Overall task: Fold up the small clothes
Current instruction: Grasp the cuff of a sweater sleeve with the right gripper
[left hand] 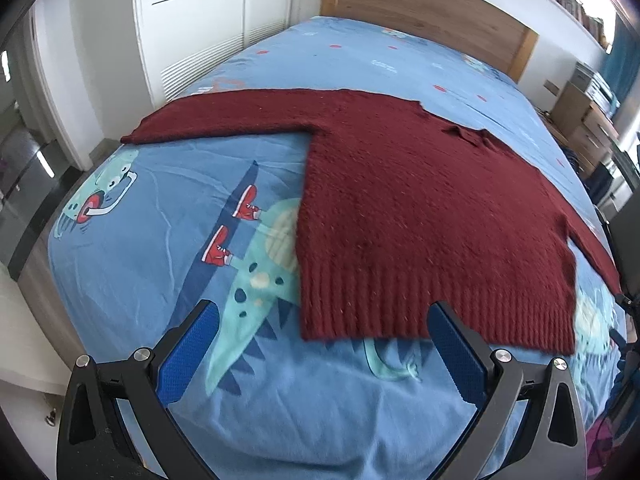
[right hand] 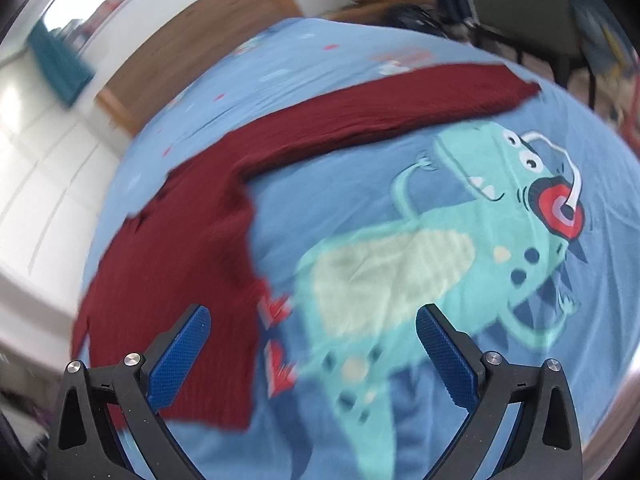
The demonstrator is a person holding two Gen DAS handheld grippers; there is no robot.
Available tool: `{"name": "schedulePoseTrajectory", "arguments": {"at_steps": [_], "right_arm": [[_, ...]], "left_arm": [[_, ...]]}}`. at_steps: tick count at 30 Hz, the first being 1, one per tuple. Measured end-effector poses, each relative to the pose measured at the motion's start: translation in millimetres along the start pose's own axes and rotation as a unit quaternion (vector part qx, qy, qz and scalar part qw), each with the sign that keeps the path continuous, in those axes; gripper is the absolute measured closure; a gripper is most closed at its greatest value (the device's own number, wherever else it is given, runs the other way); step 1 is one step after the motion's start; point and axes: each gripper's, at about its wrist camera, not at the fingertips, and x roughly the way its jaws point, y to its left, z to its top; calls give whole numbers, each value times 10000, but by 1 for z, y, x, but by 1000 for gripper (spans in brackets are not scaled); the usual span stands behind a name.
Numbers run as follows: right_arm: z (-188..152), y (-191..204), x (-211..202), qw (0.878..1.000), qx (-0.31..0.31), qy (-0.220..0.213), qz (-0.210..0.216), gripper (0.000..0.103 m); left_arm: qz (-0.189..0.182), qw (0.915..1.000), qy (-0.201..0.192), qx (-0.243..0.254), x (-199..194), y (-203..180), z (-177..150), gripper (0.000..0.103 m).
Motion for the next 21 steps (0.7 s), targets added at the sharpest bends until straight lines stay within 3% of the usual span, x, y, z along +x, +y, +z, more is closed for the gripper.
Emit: {"name": "schedulePoseTrajectory", "arguments": {"at_steps": [8, 15, 21], "right_arm": [[76, -85, 41, 9877, 1540, -197, 187, 8], [117, -124, 59, 9720, 2235, -580, 436, 11], [140, -157, 61, 9427, 2990, -1152, 929, 13]], "left_arm": [[240, 9991, -1, -357, 17, 9, 17, 1], [356, 9981, 174, -478, 32, 8, 19, 1], [314, 9977, 329, -511, 43, 5, 20, 1]]}}
